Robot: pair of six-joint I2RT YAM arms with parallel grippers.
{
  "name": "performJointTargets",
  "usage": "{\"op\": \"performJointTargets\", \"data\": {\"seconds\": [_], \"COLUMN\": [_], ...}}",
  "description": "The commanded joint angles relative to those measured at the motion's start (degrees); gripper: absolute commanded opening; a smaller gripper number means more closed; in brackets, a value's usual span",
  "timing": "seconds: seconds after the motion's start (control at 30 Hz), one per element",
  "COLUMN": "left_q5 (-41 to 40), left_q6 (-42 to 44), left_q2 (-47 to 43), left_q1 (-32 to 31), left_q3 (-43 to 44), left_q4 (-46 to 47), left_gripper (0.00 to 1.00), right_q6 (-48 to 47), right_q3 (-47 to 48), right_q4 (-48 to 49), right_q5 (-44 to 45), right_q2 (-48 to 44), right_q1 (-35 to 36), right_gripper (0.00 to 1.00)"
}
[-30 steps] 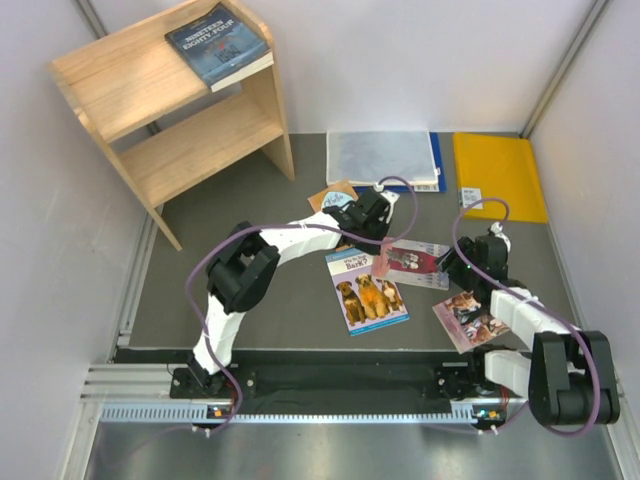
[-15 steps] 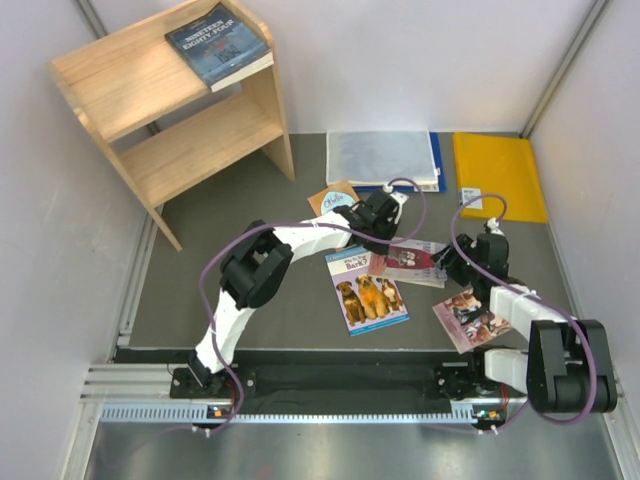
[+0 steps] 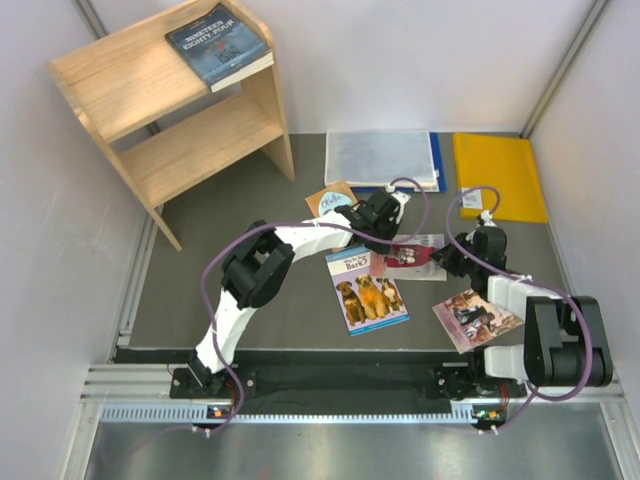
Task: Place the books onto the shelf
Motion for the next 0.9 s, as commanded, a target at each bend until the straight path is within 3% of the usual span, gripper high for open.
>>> {"op": "performJointTargets", "data": {"seconds": [0.0,0.07,0.17,0.2,0.33,0.47,0.73,0.87], "left_q5": [-1.6,-2.3,-4.0,-6.3,-6.5,-4.8,10.3,16.9], "left_q6": [4.1,5.7,8.8,10.0,12.7,14.8,16.9,16.0], "left_q2": [-2.0,-4.7,-11.2,-14.6,-22.3,-26.9,-32.6,-33.3], "left_q1": [-1.0,-0.9,-0.8,-0.7,-0.1,1.3,9.5,14.9], "left_q3": [-3.4,-6.3,-11.1,-12.4,-19.0,-21.0,-30.3,-32.9], "left_q4": [-2.1,-1.4,1.9,2.9,7.7,8.7,16.7,20.1], "left_gripper": [0.18,0.29,0.64,0.81,0.98,0.99,0.99,0.99], "right_q6": [-5.1,-9.4,-15.1,-16.3,-23.5,-28.9,-44.4,-53.3], "right_q3": [7.2,9.1,13.4,15.9,23.2,30.8,48.0,56.4], "right_q4": [-1.2,-4.4,-7.7,-8.8,-13.8,-19.4,-31.7,-43.2], "right_q5": [-4.1,-4.0,-4.6,-5.2,-7.9,-14.1,-26.5,-31.2], "right_q2": [-0.1,-1.3,-3.9,-4.6,-3.7,0.0,7.3,10.2], "right_q1": [0.7,0.7,0.7,0.7,0.7,0.7,1.0,2.5], "right_gripper": [0.0,0.0,0.0,0.0,0.0,0.0,0.0,0.0]}}
